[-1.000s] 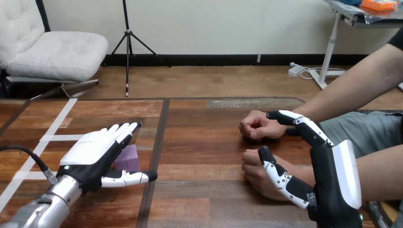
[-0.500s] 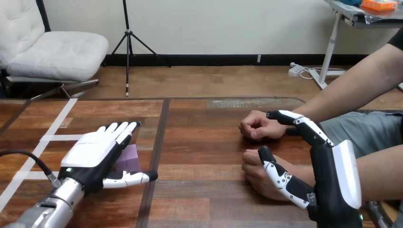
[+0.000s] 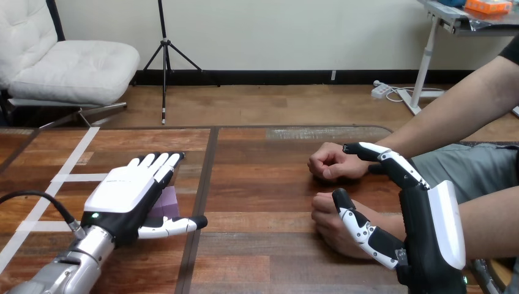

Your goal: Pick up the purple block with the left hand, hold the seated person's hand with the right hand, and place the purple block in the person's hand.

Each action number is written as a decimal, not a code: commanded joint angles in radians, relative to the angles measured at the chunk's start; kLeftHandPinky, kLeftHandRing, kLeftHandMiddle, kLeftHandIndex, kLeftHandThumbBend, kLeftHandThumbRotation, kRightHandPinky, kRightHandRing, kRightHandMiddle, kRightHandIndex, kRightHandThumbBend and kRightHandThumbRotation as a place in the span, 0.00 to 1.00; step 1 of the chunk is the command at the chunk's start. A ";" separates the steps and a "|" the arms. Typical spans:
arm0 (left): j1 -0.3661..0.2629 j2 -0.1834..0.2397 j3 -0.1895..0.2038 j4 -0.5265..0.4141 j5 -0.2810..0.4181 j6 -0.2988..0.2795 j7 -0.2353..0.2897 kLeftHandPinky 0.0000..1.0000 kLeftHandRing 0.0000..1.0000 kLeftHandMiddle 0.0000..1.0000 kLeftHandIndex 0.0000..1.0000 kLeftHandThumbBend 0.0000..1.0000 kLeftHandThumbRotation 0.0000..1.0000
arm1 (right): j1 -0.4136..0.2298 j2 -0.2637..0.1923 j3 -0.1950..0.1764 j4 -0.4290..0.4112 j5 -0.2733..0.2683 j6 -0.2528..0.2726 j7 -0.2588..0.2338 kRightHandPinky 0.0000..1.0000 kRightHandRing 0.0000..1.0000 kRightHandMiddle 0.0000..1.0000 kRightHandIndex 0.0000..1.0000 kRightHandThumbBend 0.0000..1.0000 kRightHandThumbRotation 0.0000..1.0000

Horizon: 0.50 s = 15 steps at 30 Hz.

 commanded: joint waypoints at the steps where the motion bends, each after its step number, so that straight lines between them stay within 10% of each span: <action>1: -0.084 -0.009 -0.015 0.023 0.005 0.009 0.030 1.00 1.00 1.00 1.00 0.72 0.88 | -0.047 -0.007 -0.008 -0.011 0.002 -0.013 -0.001 0.69 0.76 0.76 0.71 0.38 0.06; 15: -0.097 -0.021 -0.034 0.059 -0.005 0.016 0.032 1.00 1.00 1.00 1.00 0.71 0.88 | -0.045 -0.007 -0.010 -0.013 0.001 -0.014 -0.003 0.69 0.76 0.76 0.71 0.38 0.06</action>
